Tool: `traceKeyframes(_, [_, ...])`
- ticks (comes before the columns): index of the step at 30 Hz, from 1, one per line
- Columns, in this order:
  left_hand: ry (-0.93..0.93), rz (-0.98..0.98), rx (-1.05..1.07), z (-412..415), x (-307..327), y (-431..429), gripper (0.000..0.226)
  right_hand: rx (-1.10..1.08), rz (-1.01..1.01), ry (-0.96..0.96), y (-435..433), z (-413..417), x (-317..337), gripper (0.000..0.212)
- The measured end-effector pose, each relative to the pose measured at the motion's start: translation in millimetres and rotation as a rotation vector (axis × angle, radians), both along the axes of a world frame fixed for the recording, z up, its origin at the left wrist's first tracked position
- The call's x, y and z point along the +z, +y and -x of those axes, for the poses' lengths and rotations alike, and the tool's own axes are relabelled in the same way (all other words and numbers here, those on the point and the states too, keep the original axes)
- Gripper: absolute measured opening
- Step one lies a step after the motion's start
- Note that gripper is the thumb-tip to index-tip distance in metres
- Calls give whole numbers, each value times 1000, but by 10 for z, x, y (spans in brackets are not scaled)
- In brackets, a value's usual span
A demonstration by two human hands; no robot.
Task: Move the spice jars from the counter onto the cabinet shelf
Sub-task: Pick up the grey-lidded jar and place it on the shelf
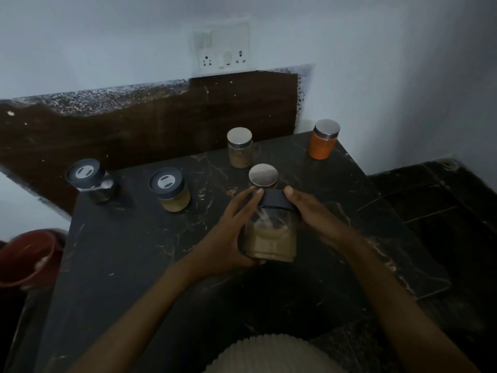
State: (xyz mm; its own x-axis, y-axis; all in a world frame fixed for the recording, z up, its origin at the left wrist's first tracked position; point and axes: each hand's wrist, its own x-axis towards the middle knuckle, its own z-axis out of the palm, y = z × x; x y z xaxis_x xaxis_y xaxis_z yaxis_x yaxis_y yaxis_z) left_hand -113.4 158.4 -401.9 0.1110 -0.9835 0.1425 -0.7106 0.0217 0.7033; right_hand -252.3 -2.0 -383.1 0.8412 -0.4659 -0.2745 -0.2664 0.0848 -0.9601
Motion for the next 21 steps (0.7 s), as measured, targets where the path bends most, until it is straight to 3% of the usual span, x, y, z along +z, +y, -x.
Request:
traceKeyframes(4, [152, -7, 69, 8, -57, 186, 118, 127, 145, 20, 87, -51, -12, 39])
traceKeyframes(8, [255, 17, 141, -8, -79, 265, 116, 386, 202, 49, 124, 115, -8, 104])
traceKeyframes(11, [267, 4, 145, -5, -101, 281, 114, 443, 398, 109, 170, 174, -36, 128])
traceKeyframes(16, [292, -42, 144, -11, -146, 302, 118, 408, 491, 122, 233, 129, -61, 133])
traceKeyframes(21, [145, -105, 93, -47, -88, 266, 126, 403, 589, 131, 262, 92, -40, 130])
